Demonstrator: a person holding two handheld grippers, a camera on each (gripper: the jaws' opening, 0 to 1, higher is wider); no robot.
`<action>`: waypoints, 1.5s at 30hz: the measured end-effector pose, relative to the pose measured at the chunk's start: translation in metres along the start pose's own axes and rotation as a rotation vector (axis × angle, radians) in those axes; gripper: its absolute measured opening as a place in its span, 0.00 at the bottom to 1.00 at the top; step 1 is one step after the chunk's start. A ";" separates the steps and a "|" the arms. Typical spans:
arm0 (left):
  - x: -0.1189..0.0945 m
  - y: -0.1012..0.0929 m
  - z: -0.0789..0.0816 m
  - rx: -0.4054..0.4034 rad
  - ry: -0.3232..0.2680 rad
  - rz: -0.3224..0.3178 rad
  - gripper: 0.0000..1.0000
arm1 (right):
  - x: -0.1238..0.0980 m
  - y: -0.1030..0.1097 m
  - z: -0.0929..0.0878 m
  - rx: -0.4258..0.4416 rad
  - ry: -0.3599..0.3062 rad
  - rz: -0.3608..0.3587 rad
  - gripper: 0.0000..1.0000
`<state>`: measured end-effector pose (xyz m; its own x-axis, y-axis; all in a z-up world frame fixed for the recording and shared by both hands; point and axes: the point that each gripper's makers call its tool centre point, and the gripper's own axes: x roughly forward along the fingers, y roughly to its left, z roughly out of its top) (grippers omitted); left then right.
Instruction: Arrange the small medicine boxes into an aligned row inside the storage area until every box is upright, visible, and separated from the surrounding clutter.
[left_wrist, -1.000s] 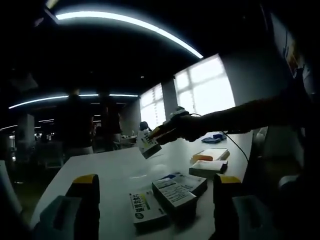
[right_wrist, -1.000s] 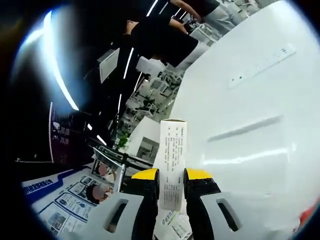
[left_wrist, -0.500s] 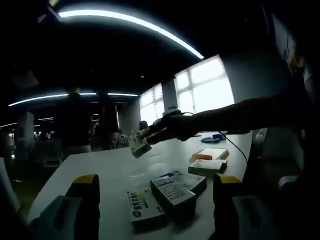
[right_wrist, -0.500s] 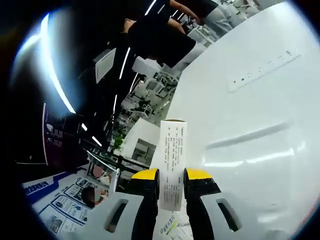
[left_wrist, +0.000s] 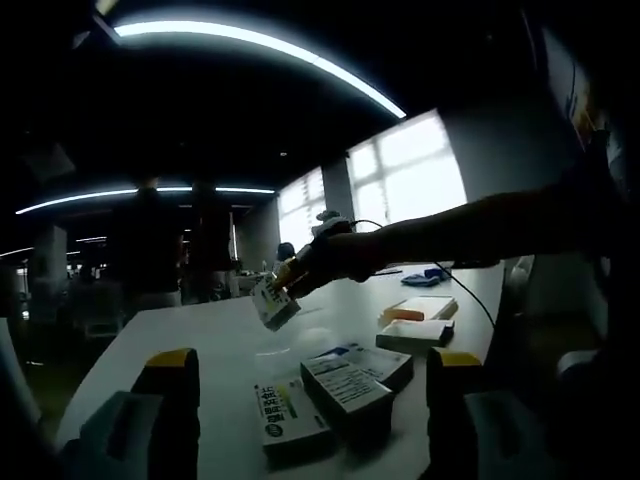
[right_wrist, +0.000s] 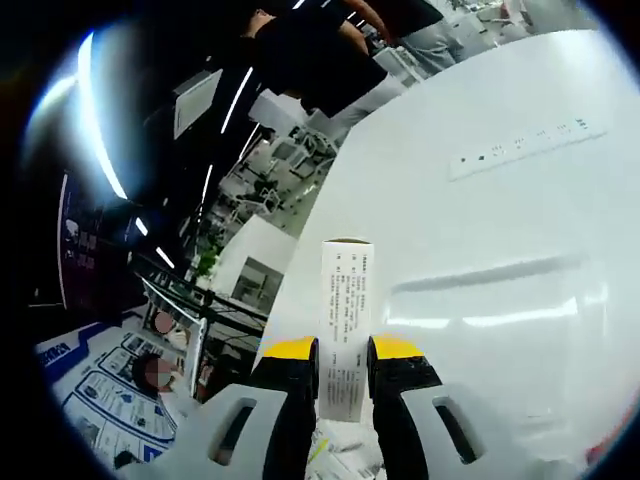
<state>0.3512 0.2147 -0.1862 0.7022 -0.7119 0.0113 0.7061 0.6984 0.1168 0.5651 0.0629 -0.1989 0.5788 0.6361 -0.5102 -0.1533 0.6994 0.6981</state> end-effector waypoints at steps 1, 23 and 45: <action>0.000 0.000 -0.001 0.001 0.003 0.001 0.94 | 0.001 0.001 -0.002 -0.004 0.003 -0.004 0.17; -0.003 -0.001 -0.002 -0.008 -0.009 -0.002 0.94 | 0.041 -0.014 -0.037 -0.068 0.163 -0.184 0.17; -0.008 -0.007 -0.002 -0.022 -0.018 -0.041 0.93 | 0.066 -0.023 -0.030 -0.021 0.153 -0.253 0.18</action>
<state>0.3411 0.2160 -0.1893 0.6713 -0.7407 0.0253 0.7359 0.6703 0.0956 0.5826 0.0984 -0.2638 0.4735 0.4812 -0.7378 -0.0365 0.8476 0.5294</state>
